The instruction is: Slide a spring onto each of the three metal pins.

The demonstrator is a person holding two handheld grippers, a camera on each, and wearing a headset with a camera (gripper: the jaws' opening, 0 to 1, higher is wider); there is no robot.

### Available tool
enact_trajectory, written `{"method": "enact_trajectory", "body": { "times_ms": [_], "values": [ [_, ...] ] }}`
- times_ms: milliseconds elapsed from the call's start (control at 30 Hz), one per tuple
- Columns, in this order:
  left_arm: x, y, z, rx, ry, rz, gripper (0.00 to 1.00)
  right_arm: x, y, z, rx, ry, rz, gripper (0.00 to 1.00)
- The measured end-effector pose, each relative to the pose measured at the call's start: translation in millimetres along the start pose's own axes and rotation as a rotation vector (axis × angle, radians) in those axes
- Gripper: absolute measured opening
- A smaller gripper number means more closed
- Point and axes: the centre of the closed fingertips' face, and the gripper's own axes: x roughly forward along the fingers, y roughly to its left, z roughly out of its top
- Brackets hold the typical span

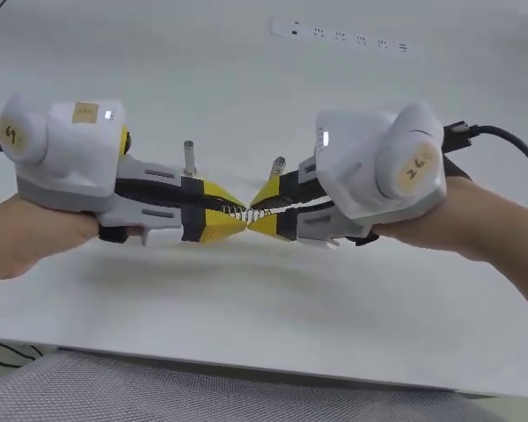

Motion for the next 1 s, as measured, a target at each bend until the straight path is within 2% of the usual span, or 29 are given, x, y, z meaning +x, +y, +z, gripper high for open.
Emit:
{"method": "enact_trajectory", "body": {
  "times_ms": [233,333,500,1000],
  "values": [
    [1.5,-1.2,-0.9,-0.009,0.007,-0.012,0.07,-3.2,0.6,-5.1,-0.002,0.010,-0.002,0.17],
    [1.6,-2.3,-3.0,-0.004,0.017,-0.020,0.07,-5.2,0.1,-8.3,0.001,0.011,-0.006,0.17],
    [1.2,-3.6,-3.3,-0.001,0.020,-0.026,0.07,-5.5,6.0,-11.0,0.001,0.013,0.018,0.16],
    [2.8,-8.2,-3.8,0.010,0.031,-0.041,0.07,-4.8,8.7,-13.8,-0.039,0.027,0.023,0.12]
  ]
}}
